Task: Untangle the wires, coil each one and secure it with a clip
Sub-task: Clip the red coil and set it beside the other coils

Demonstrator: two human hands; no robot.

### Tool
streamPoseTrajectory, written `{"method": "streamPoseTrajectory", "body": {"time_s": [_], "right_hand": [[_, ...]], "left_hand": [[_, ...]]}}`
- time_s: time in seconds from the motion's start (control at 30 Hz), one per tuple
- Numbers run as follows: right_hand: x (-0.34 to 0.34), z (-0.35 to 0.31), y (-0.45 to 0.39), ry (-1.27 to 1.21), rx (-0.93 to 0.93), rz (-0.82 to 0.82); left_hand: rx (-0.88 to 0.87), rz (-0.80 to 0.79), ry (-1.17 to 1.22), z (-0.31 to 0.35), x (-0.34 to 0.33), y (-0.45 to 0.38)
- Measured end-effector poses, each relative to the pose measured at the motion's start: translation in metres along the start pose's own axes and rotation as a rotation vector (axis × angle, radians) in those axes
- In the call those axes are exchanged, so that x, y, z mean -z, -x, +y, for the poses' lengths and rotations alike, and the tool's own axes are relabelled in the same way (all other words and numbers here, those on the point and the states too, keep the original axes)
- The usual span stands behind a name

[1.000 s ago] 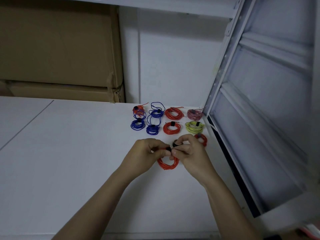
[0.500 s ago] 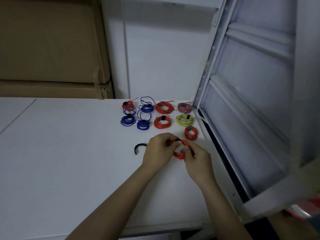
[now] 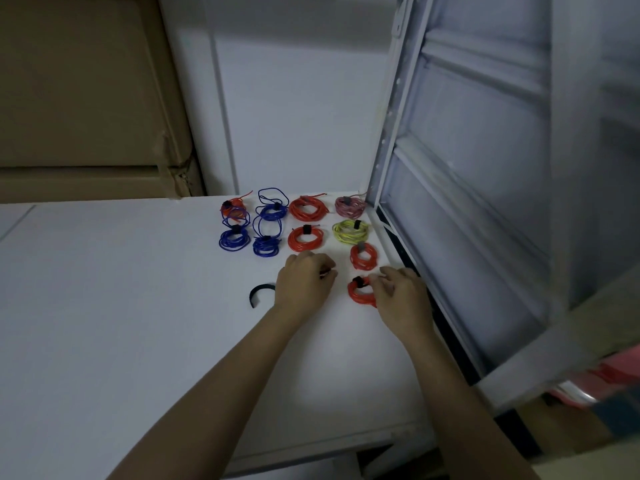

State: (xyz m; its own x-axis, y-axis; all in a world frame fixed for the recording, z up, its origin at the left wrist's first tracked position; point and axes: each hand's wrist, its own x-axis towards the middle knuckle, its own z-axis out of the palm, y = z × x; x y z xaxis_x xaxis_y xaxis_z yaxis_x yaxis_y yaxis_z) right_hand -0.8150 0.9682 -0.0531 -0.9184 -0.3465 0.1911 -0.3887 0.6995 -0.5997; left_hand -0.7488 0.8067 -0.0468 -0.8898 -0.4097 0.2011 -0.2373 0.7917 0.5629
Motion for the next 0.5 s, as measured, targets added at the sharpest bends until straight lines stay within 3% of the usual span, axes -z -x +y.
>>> {"method": "streamPoseTrajectory", "body": {"time_s": [0.13,0.5], "right_hand": [[-0.002,-0.001,0.009,0.084,0.014,-0.053],[-0.013,0.005,0.008,0.162,0.025,0.010]], "left_hand": [[0.021,0.004,0.001,-0.008,0.005,0.001],[0.034,0.048,-0.033,-0.013,0.013,0.008]]}}
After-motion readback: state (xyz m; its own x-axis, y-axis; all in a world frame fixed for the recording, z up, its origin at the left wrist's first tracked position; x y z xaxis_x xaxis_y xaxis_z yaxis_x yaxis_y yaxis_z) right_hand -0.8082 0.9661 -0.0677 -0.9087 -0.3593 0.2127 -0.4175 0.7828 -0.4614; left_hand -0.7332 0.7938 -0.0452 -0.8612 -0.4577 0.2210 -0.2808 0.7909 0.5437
